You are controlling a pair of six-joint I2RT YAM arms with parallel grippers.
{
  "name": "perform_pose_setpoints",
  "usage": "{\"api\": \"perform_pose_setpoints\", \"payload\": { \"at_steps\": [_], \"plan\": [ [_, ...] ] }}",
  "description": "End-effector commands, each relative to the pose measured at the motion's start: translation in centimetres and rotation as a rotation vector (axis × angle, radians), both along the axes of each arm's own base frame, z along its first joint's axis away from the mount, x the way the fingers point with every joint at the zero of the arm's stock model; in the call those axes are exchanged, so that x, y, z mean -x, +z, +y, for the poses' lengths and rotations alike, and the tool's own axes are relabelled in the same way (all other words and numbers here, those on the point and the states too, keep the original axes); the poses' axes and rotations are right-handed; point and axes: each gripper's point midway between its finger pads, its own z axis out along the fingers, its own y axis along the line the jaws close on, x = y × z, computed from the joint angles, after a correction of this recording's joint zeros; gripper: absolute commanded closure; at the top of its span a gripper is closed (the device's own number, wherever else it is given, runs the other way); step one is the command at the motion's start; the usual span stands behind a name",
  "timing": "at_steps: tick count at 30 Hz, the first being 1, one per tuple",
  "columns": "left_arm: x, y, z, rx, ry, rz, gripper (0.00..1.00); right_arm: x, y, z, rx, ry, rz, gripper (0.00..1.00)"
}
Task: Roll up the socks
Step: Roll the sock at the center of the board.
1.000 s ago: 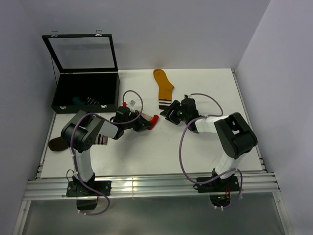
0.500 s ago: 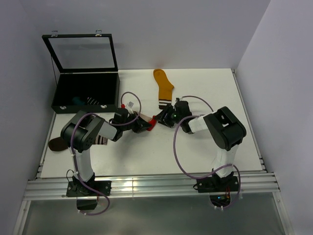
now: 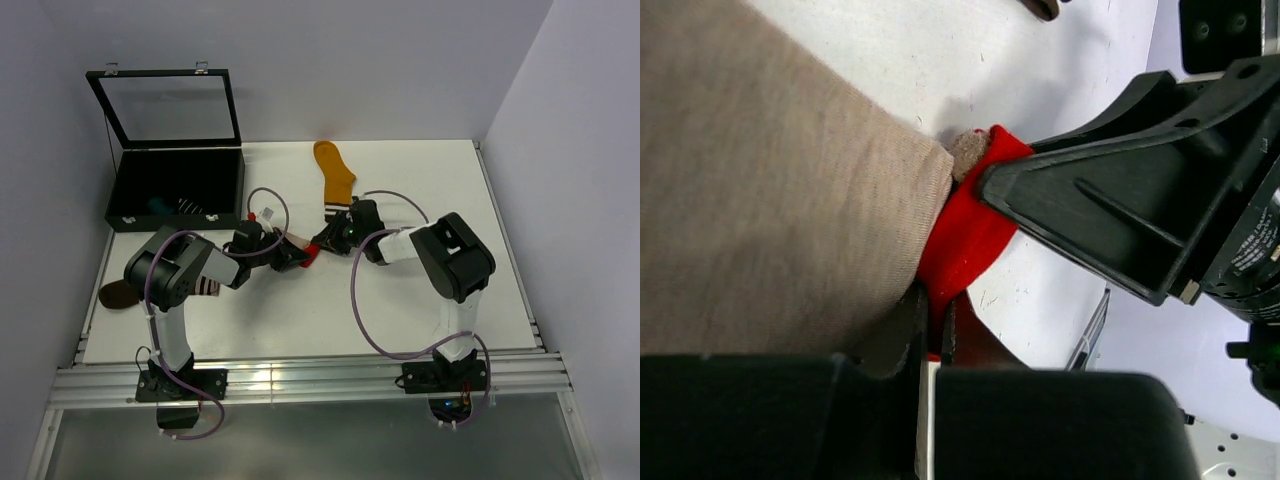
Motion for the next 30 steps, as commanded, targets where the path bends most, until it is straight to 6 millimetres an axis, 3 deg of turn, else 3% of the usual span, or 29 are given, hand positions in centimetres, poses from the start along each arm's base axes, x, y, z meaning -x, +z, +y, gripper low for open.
{"api": "perform_pose_setpoints", "payload": {
  "at_steps": [1, 5, 11, 12, 18, 22, 30],
  "plan": [
    [1.4, -1.9, 0.4, -0.066, -0.036, 0.041, 1.00, -0.7, -0.2, 0.1, 0.064, -0.002, 0.002, 0.68],
    [0.9, -0.9, -0.6, -0.092, -0.075, -0.012, 0.93, -0.5, -0.5, -1.3, 0.173, -0.024, 0.054, 1.00],
    [-0.2, 1.7, -1.3, -0.189, -0.111, -0.149, 0.63, -0.5, 0.6, -4.7, 0.364, -0.080, 0.071, 1.00],
    [-0.6, 2.7, -1.2, -0.214, -0.117, -0.208, 0.51, -0.8, 0.9, -5.5, 0.395, -0.105, 0.061, 1.00],
    [-1.7, 5.3, -1.0, -0.371, -0.104, -0.368, 0.38, -0.7, 1.8, -6.6, 0.455, -0.114, 0.069, 1.00],
    [-1.7, 5.6, -1.5, -0.464, -0.132, -0.467, 0.34, -0.4, 1.6, -6.8, 0.467, -0.112, 0.089, 1.00],
    [-0.4, 5.6, -5.2, -0.539, -0.227, -0.610, 0.27, -0.1, 1.2, -6.3, 0.452, -0.093, 0.109, 1.00]
  ]
}}
